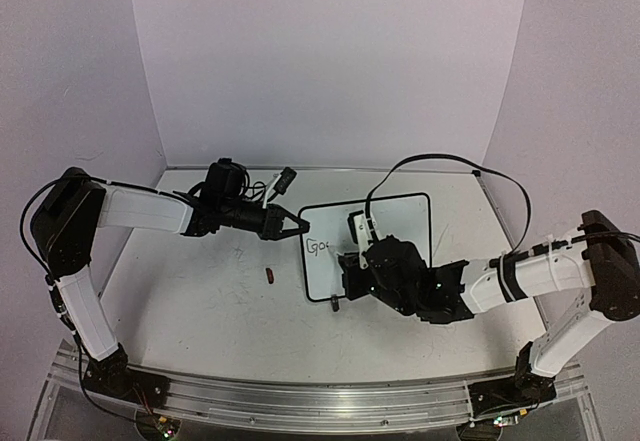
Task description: Write a sentence on the whiteboard
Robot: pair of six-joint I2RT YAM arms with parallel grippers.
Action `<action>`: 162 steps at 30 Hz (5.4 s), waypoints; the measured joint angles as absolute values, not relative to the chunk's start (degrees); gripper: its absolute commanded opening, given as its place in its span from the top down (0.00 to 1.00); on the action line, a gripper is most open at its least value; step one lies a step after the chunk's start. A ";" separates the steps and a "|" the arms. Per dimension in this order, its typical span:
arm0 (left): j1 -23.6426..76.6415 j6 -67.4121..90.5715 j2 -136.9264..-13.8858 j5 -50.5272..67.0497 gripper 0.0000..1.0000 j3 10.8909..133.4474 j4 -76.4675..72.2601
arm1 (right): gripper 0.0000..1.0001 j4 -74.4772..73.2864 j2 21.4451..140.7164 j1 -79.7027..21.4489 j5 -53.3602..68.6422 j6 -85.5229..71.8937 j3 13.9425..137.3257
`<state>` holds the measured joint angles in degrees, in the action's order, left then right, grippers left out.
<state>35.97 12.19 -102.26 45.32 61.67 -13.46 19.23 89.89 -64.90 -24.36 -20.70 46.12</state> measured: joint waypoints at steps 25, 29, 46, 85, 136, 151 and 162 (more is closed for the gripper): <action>35.97 12.15 -102.26 45.36 1.00 61.67 -13.47 | 1.00 20.15 88.72 -64.90 -26.59 -20.84 44.99; 35.97 12.14 -102.26 45.36 1.00 61.67 -13.47 | 1.00 20.22 88.91 -64.90 -26.55 -20.45 44.99; 35.97 12.15 -102.26 45.30 1.00 61.67 -13.43 | 1.00 20.48 90.51 -64.90 -25.64 -19.49 47.36; 36.01 11.94 -102.06 45.30 1.00 61.67 -13.07 | 1.00 18.33 87.40 -64.53 -27.91 -22.50 44.17; 36.01 11.92 -102.02 45.21 1.00 61.67 -12.99 | 1.00 16.78 87.61 -64.66 -27.74 -24.23 44.42; 36.01 11.91 -102.00 45.23 1.00 61.67 -12.99 | 1.00 16.69 87.67 -64.04 -30.22 -22.07 47.11; 36.01 11.92 -102.00 45.21 1.00 61.67 -12.97 | 1.00 16.91 88.09 -63.68 -30.41 -20.89 48.34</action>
